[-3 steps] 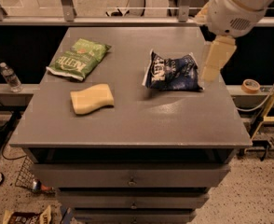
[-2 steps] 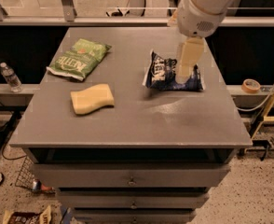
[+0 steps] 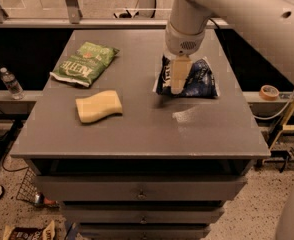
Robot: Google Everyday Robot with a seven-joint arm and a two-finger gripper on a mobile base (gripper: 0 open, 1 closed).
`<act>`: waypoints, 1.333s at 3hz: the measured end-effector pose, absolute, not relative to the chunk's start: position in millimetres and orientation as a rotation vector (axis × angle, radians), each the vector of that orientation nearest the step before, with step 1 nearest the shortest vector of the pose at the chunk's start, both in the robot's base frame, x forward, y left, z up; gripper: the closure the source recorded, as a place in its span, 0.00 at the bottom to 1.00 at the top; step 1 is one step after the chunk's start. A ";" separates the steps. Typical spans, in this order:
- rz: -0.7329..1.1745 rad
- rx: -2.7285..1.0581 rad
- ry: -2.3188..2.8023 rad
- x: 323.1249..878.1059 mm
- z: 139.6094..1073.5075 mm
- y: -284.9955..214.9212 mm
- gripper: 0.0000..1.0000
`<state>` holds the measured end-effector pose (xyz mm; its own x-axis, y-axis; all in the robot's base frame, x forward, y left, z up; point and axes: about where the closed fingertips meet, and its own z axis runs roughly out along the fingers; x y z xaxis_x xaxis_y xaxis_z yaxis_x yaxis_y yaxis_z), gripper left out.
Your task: Move blue chip bag near green jalapeno chip bag
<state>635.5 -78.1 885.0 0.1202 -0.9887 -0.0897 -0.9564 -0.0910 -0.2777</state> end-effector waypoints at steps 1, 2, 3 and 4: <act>-0.189 -2.149 1.969 645.2 863.7 -84.8 0.43; -0.202 -2.144 1.988 651.1 860.7 -88.9 0.64; -0.214 -2.104 1.947 654.8 885.7 -86.0 0.87; -0.240 -2.033 1.811 663.2 947.8 -69.7 1.00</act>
Offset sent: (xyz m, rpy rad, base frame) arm 0.0218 -0.0173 -0.0243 -0.0671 0.0305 -0.0572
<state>663.2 -69.7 947.8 0.1430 -0.9801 -0.1375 -0.9104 -0.0758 -0.4067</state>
